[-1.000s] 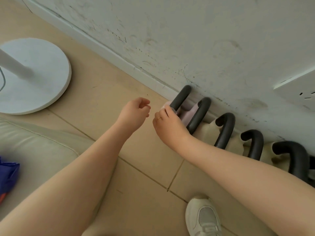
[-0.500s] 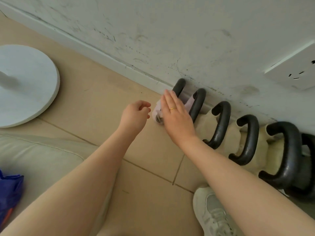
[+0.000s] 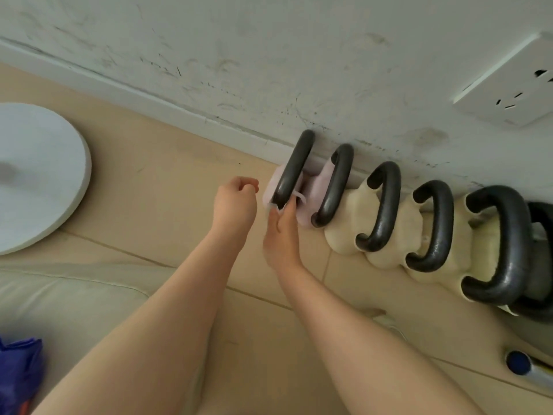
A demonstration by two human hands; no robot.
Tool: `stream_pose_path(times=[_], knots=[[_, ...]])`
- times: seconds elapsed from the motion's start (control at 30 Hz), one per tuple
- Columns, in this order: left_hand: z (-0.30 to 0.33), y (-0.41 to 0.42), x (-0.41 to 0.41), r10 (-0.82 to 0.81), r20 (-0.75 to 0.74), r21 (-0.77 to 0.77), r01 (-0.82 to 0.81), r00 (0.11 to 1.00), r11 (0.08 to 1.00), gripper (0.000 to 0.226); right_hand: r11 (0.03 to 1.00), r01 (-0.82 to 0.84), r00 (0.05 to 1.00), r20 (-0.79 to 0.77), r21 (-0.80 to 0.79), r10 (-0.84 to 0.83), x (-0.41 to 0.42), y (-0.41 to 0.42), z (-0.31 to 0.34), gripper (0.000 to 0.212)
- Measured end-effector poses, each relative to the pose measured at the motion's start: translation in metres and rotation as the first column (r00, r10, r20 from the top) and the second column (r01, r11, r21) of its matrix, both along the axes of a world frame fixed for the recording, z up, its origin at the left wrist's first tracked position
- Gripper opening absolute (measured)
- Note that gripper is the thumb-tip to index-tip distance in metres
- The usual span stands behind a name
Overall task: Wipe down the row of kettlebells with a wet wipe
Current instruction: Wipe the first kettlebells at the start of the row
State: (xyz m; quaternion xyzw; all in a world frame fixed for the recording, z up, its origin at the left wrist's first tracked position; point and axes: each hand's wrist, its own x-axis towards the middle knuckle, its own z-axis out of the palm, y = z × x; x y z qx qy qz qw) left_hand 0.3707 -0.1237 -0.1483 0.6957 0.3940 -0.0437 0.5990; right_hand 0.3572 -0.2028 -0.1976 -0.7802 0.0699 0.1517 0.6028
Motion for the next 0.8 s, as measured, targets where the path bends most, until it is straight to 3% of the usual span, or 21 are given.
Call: stream_pose_path(times=[0.03, 0.1, 0.23, 0.4, 0.67, 0.8], knots=[[0.0, -0.001, 0.0, 0.003, 0.008, -0.007, -0.003, 1.0, 1.0, 0.034, 0.997, 0.058, 0.998, -0.021, 0.041, -0.057, 0.007, 0.004, 0.005, 0.029], [0.001, -0.001, 0.0, 0.005, 0.024, 0.008, -0.005, 1.0, 1.0, 0.033, 0.975, 0.168, 0.986, -0.051, 0.148, -0.162, 0.026, 0.008, 0.017, 0.039], [-0.003, 0.003, 0.0, 0.059, 0.047, -0.012, -0.058, 0.997, 0.998, 0.031, 0.942, 0.25, 0.951, -0.239, 0.222, -0.196, 0.041, 0.005, 0.024, 0.043], [0.0, 0.002, 0.004, 0.096, 0.027, -0.059, -0.095, 0.995, 0.994, 0.029, 0.983, 0.153, 0.976, -0.17, 0.098, -0.135, 0.024, 0.006, 0.016, 0.04], [-0.002, -0.002, 0.012, -0.038, 0.036, -0.046, 0.039, 0.999, 0.998, 0.028, 0.98, 0.154, 0.938, -0.294, -0.127, -0.186, 0.106, 0.0, 0.05, 0.04], [0.0, -0.007, 0.02, -0.123, 0.015, 0.034, 0.123, 0.992, 0.992, 0.032, 0.991, 0.109, 0.908, -0.397, -0.082, -0.133, 0.138, 0.003, 0.062, 0.04]])
